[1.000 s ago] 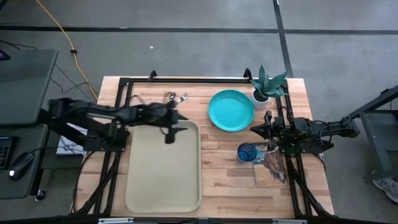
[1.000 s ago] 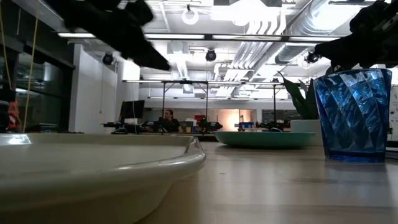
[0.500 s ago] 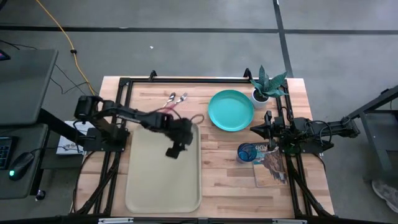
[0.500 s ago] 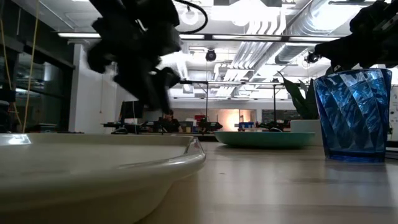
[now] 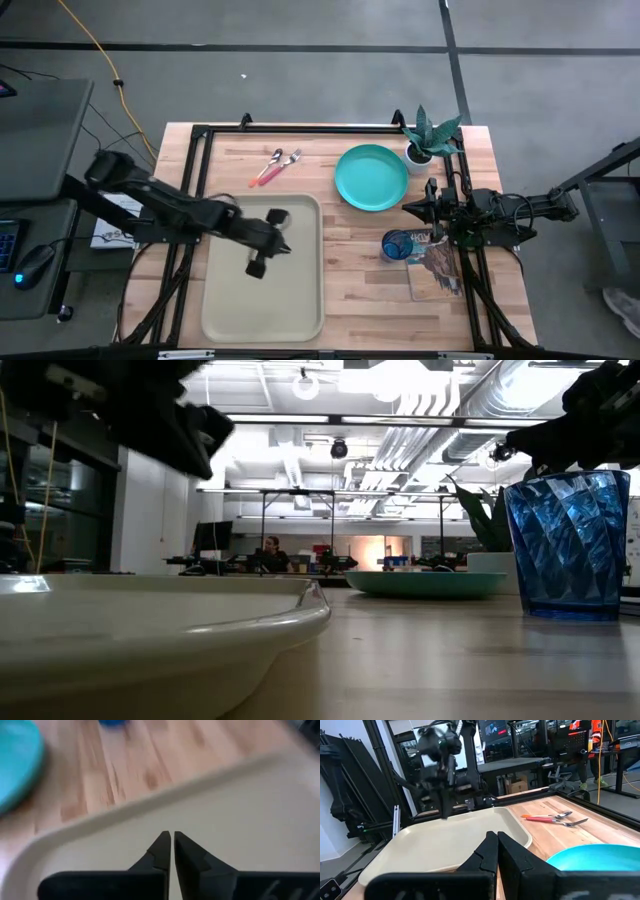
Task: Pick and place plate/cup/fork/spoon on tray
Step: Adjust the gray serving tray to the center of the table
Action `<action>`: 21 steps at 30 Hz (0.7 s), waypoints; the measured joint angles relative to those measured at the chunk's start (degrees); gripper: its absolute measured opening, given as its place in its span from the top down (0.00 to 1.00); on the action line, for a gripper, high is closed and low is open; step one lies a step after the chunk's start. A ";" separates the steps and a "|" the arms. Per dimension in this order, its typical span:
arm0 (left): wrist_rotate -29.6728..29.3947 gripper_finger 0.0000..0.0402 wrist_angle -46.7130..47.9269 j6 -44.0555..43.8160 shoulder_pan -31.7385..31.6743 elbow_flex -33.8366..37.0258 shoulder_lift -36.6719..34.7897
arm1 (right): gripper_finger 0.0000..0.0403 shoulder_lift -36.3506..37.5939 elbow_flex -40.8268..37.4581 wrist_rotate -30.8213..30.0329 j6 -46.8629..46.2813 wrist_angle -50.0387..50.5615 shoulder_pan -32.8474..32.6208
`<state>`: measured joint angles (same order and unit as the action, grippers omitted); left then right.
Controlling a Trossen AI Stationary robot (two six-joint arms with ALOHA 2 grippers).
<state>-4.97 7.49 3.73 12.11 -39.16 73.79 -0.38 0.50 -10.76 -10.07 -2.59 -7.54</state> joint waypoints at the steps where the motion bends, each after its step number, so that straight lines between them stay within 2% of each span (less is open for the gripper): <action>1: 0.01 0.99 -3.50 -0.93 0.02 2.70 -2.89 | 1.00 0.00 0.00 0.01 0.00 0.00 -0.02; 6: 0.02 1.00 -18.75 -2.08 0.06 12.54 -14.02 | 1.00 -0.02 0.02 -0.80 0.45 -1.33 0.01; 10: 0.04 1.00 -23.65 -2.08 0.08 15.61 -19.17 | 1.00 0.00 0.00 -2.54 -7.16 -14.15 0.02; 11: 0.02 1.00 -24.57 -2.03 0.07 16.04 -20.05 | 1.00 0.00 -0.01 -0.60 -7.23 -17.12 0.04; 14: 0.01 1.00 -25.80 -0.51 0.06 16.24 -22.10 | 1.00 -2.33 -0.01 11.15 -5.06 -28.97 -0.19; 17: -0.22 1.00 -26.71 -0.13 0.06 16.24 -23.75 | 1.00 -9.43 0.08 16.90 -3.25 -39.39 -1.64; 21: -0.91 1.00 -27.27 -0.09 0.06 16.24 -25.36 | 1.00 -24.60 5.06 15.23 -0.85 -41.31 -4.25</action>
<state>-5.88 -19.79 3.64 12.16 -22.92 48.44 -24.98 5.55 4.47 -10.91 -43.90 -11.79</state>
